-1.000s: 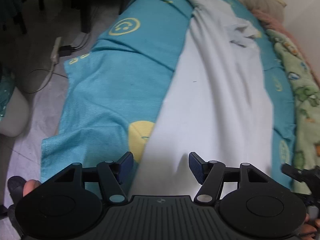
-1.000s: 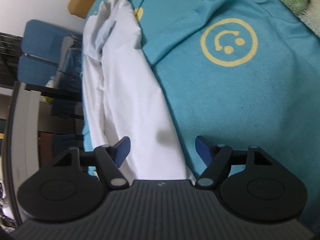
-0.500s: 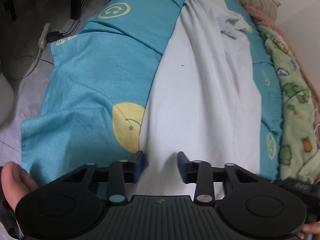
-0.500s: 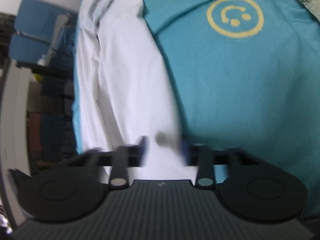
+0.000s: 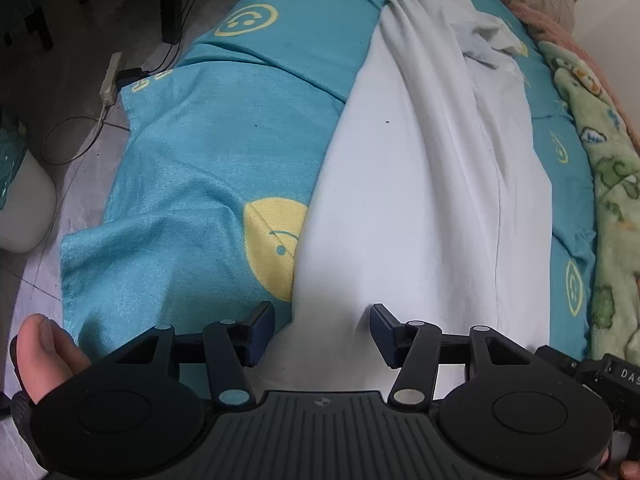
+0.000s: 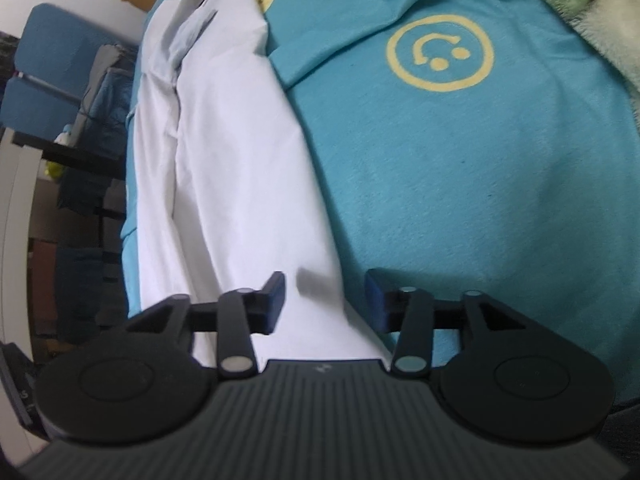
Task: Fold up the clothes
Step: 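Grasp the hem end of the white T-shirt strip with both tools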
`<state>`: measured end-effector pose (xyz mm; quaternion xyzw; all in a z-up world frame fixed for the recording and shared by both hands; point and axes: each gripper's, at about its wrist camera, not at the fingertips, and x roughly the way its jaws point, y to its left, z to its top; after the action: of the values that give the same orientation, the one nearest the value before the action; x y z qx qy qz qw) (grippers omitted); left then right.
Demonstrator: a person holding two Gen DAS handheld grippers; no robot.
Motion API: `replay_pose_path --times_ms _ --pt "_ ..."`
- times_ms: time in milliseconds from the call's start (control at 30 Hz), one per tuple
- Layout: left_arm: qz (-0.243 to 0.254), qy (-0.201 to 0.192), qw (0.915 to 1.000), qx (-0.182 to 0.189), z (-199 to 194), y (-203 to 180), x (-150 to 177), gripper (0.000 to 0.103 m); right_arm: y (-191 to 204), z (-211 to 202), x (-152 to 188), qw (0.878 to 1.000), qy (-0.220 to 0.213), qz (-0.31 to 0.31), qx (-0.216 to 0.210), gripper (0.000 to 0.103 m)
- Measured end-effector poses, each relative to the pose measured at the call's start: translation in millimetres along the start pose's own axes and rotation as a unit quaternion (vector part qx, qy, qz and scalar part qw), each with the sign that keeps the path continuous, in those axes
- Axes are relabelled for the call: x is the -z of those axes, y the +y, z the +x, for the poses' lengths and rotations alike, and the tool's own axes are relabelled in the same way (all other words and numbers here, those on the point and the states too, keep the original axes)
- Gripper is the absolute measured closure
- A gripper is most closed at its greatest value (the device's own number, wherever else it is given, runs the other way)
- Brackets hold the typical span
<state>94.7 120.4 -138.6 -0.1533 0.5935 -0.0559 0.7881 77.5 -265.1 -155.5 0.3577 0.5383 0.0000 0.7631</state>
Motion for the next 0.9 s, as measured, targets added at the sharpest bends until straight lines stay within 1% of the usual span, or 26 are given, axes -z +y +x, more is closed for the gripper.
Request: replay_pose_path --times_ms 67,100,133,167,200,267,367,433,500,567,600,667,767,867,900 --pt "0.005 0.011 0.9997 0.022 -0.1 -1.7 2.2 0.050 2.6 2.4 1.1 1.000 0.012 -0.008 -0.003 0.051" --pt "0.007 0.015 0.9992 0.035 -0.8 -2.4 3.7 0.059 5.6 3.5 2.3 1.000 0.022 -0.019 -0.006 0.051" --pt "0.011 0.018 0.9986 0.048 -1.5 -3.6 5.7 0.064 8.0 5.1 3.9 0.999 0.032 -0.028 -0.011 0.051" --pt "0.016 0.019 0.9982 0.054 -2.4 -5.0 7.3 0.064 9.2 5.8 5.7 0.999 0.039 -0.032 -0.012 0.051" --pt "0.020 0.017 0.9983 0.052 -2.7 -6.5 8.0 0.064 10.4 6.5 7.5 0.998 0.046 -0.037 -0.012 0.052" --pt "0.021 0.024 0.9989 0.033 -0.2 -8.1 8.5 0.064 9.8 5.2 9.6 0.998 0.045 -0.035 -0.010 0.054" --pt "0.037 0.032 0.9988 0.001 3.6 -15.3 10.4 0.061 10.1 2.9 11.0 0.999 0.031 -0.032 0.006 0.054" --pt "0.058 0.033 0.9977 -0.013 4.8 -23.1 12.9 0.053 12.2 1.6 12.6 0.999 0.017 -0.038 0.020 0.054" --pt "0.070 0.034 0.9968 -0.017 5.5 -27.8 14.9 0.049 14.8 1.3 13.8 0.998 0.009 -0.045 0.031 0.053" --pt "0.070 0.033 0.9969 -0.016 4.7 -28.6 16.0 0.049 16.5 3.6 13.9 0.998 0.020 -0.057 0.030 0.053" --pt "0.069 0.034 0.9970 -0.009 4.3 -28.2 16.3 0.050 17.3 4.8 14.0 0.997 0.026 -0.064 0.029 0.052" --pt "0.063 0.036 0.9973 0.007 3.6 -26.4 16.5 0.051 15.9 6.0 14.8 0.997 0.044 -0.066 0.006 0.050" --pt "0.050 0.040 0.9976 0.024 4.1 -23.0 15.7 0.051 13.8 3.7 15.5 0.997 0.040 -0.059 -0.004 0.051" --pt "0.067 0.050 0.9962 0.025 6.1 -28.8 17.3 0.050 15.8 4.9 15.9 0.997 0.046 -0.063 -0.006 0.051" --pt "0.077 0.055 0.9952 0.025 6.7 -32.3 18.8 0.045 17.3 5.6 16.8 0.996 0.049 -0.069 -0.005 0.051"
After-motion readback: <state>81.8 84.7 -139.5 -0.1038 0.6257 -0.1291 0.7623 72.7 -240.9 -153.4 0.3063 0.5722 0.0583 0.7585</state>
